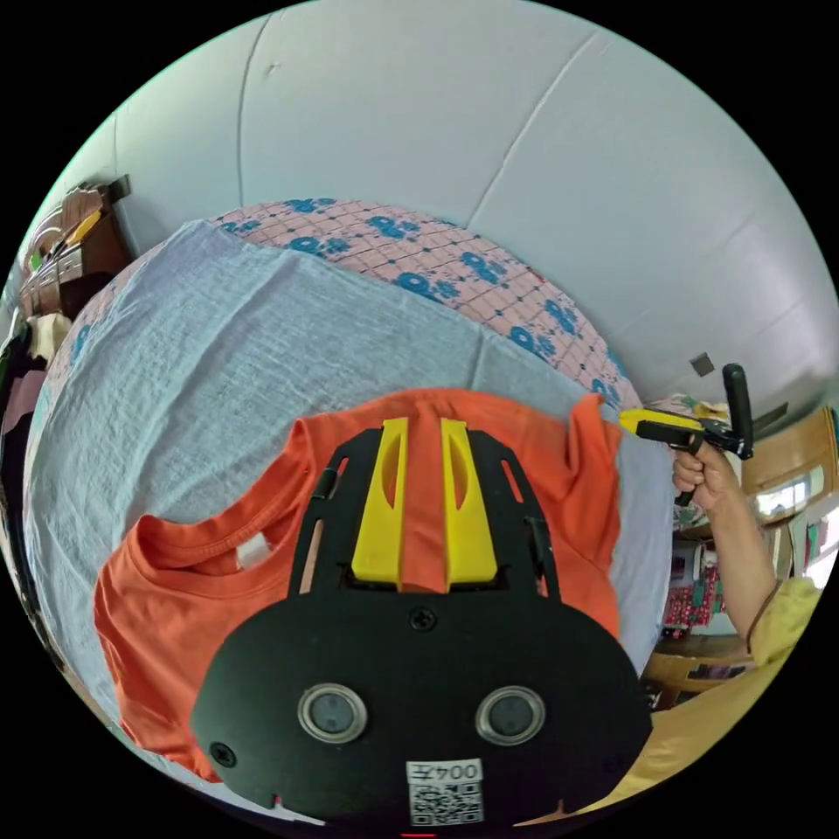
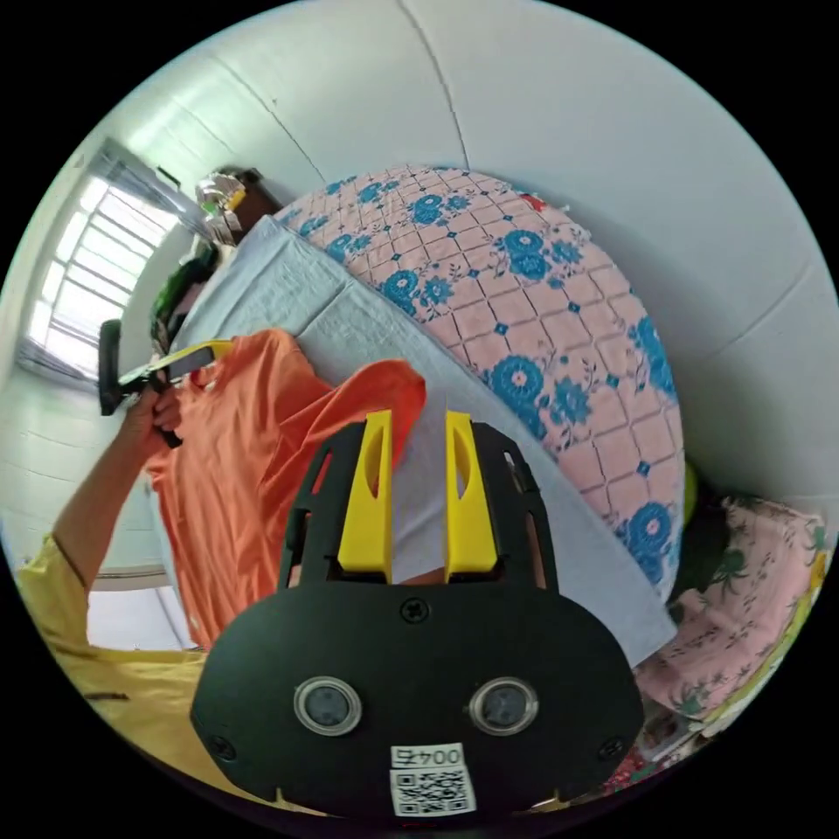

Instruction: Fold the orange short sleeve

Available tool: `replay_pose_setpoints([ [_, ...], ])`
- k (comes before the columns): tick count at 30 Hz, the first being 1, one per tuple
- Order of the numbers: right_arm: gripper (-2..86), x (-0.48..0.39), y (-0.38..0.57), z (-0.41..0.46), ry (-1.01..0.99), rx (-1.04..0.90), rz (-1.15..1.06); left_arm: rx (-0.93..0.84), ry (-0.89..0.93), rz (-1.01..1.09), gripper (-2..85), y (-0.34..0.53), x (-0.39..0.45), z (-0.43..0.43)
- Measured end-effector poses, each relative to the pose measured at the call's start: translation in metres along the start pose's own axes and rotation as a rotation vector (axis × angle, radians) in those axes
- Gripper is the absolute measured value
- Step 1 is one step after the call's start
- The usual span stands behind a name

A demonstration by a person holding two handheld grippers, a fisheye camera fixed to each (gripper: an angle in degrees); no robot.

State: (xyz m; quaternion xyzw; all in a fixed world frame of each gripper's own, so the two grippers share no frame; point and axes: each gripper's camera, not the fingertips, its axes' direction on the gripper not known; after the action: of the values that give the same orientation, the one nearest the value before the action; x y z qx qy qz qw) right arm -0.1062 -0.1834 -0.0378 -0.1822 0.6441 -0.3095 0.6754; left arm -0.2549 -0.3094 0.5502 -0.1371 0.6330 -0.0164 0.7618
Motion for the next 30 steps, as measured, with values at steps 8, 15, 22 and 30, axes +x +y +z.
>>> replay_pose_setpoints([
  [8,9.8,0.054,0.089,0.008,-0.449,0.045,0.243,-0.086,0.013,0.082,5.0,0.019,0.05,0.071],
  [15,9.5,0.053,0.072,0.014,-0.484,0.099,0.336,-0.062,-0.036,0.056,2.6,0.032,0.042,0.091],
  [22,1.3,0.015,0.069,-0.048,-0.203,0.175,0.187,-0.056,-0.038,0.02,1.6,0.036,0.037,0.098],
  [30,3.1,0.025,0.119,-0.008,-0.123,0.037,0.243,-0.04,-0.034,-0.011,1.5,0.041,0.034,0.101],
])
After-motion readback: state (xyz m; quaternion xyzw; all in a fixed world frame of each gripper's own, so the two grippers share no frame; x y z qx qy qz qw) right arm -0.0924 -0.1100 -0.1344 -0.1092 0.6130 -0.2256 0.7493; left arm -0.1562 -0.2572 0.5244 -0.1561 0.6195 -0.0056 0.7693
